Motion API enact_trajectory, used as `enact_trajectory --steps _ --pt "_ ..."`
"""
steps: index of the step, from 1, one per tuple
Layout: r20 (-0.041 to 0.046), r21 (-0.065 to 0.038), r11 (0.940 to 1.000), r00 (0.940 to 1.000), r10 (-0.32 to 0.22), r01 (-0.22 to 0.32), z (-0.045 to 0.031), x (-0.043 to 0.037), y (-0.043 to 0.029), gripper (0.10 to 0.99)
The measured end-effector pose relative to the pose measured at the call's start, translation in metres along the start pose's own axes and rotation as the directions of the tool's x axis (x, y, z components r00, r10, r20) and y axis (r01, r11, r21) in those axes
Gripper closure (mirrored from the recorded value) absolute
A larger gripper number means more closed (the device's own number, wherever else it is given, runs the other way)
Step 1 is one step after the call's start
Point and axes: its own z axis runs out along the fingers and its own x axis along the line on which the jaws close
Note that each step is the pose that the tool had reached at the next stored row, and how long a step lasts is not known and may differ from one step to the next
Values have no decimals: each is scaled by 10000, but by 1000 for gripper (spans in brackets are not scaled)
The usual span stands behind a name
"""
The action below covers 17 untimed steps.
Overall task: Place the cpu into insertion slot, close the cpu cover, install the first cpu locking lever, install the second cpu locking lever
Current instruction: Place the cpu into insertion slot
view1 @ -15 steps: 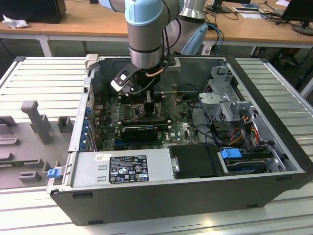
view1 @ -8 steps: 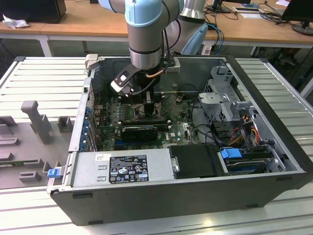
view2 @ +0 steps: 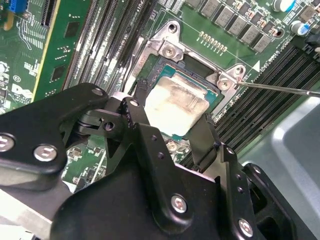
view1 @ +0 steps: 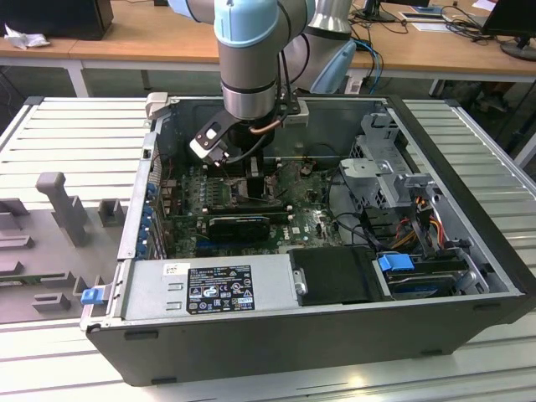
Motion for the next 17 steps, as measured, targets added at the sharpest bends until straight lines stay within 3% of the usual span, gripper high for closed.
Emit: enact_trajectory --steps 9,13,14,16,17 --pt "65 0 10000 10000 -5 5 -3 -2 0 482" --pt "62 -2 10000 10000 -5 5 -81 0 6 482" --pt "63 -2 10000 10000 -5 5 -90 0 7 498" --pt "63 -1 10000 10000 -5 5 -105 0 8 627" --pt "61 0 10000 10000 -6 6 -107 1 10 627"
